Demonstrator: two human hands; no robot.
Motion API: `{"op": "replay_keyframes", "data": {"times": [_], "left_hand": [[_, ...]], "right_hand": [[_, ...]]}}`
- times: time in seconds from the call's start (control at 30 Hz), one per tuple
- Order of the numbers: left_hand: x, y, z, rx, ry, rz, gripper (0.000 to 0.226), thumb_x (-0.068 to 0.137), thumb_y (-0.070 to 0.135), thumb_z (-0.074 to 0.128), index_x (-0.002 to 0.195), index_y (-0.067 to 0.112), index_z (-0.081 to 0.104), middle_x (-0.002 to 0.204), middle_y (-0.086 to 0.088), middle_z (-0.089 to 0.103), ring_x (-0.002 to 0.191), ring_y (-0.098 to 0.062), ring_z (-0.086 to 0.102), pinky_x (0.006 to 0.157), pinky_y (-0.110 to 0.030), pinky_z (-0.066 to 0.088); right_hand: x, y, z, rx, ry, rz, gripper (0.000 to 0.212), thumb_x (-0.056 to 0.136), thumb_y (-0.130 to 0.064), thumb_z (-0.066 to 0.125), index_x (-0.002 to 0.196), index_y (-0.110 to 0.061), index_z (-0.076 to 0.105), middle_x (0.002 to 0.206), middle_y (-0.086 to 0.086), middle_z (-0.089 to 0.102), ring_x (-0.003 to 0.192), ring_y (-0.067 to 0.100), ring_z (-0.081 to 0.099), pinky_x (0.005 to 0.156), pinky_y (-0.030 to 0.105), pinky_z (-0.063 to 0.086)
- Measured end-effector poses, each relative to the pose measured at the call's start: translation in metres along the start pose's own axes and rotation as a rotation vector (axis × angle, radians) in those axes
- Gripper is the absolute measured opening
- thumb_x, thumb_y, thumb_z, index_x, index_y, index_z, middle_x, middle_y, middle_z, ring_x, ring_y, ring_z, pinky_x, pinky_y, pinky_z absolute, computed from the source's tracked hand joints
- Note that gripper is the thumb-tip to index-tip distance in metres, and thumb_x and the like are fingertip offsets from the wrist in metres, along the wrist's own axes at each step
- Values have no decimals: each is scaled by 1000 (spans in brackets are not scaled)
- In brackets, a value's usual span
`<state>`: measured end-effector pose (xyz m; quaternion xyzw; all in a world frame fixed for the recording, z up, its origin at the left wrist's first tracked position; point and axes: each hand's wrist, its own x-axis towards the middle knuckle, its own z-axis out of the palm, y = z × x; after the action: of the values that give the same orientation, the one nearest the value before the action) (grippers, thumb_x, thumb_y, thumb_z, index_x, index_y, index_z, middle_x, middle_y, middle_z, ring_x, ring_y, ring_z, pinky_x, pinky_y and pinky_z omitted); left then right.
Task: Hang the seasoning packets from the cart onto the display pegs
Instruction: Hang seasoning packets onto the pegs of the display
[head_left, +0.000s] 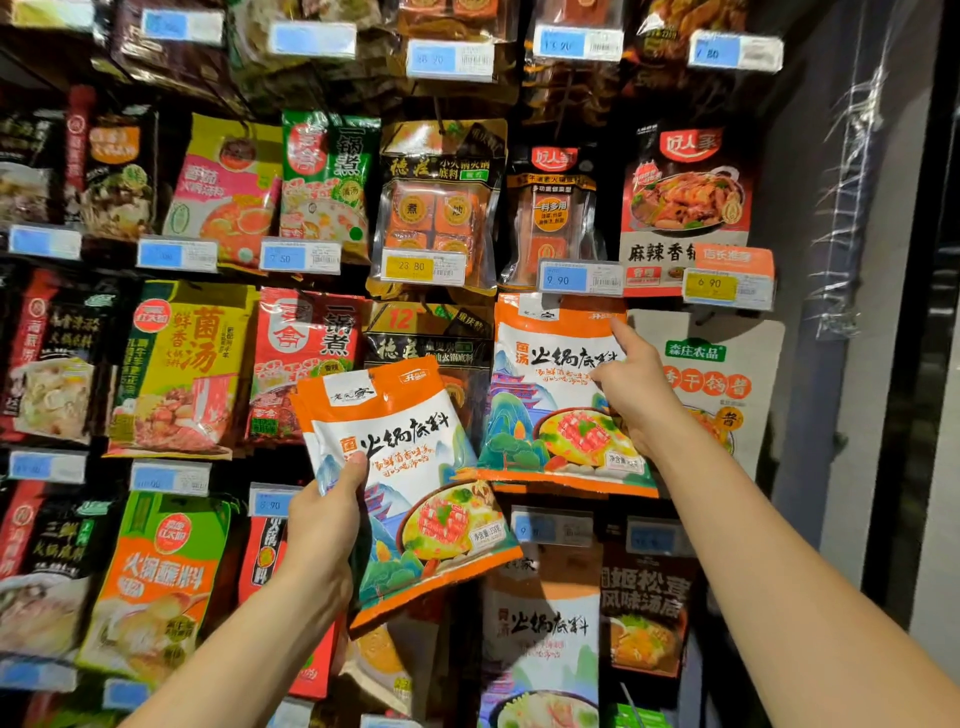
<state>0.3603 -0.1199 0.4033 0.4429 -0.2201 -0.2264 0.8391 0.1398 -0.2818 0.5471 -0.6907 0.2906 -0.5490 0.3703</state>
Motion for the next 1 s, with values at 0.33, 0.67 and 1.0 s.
{"op": "replay_keyframes", "data": {"times": [0.33, 0.67, 1.0], "left_hand": [[0, 0, -4, -6, -3, -28, 32, 97, 35, 69, 119, 12, 68, 98, -8, 79, 89, -31, 76, 78, -39, 57], [1, 4, -2, -28, 2, -13, 30, 97, 32, 69, 119, 11, 67, 98, -7, 78, 86, -27, 75, 70, -32, 54], [-1, 5, -5, -15, 18, 17, 33, 96, 37, 69, 119, 13, 67, 101, -7, 77, 90, -28, 75, 83, -39, 57]], "right_hand": [[8, -8, -3, -47, -1, 58, 71, 98, 11, 41, 159, -24, 35, 130, 3, 63, 97, 21, 66, 70, 31, 51], [18, -10, -6, -144, -9, 105, 37, 99, 11, 41, 124, -14, 47, 102, 0, 64, 84, 16, 61, 61, 25, 47], [18, 45, 15, -870, -1, -113, 95, 97, 0, 52, 163, -38, -4, 156, 24, 33, 118, 44, 57, 79, 39, 44]]}}
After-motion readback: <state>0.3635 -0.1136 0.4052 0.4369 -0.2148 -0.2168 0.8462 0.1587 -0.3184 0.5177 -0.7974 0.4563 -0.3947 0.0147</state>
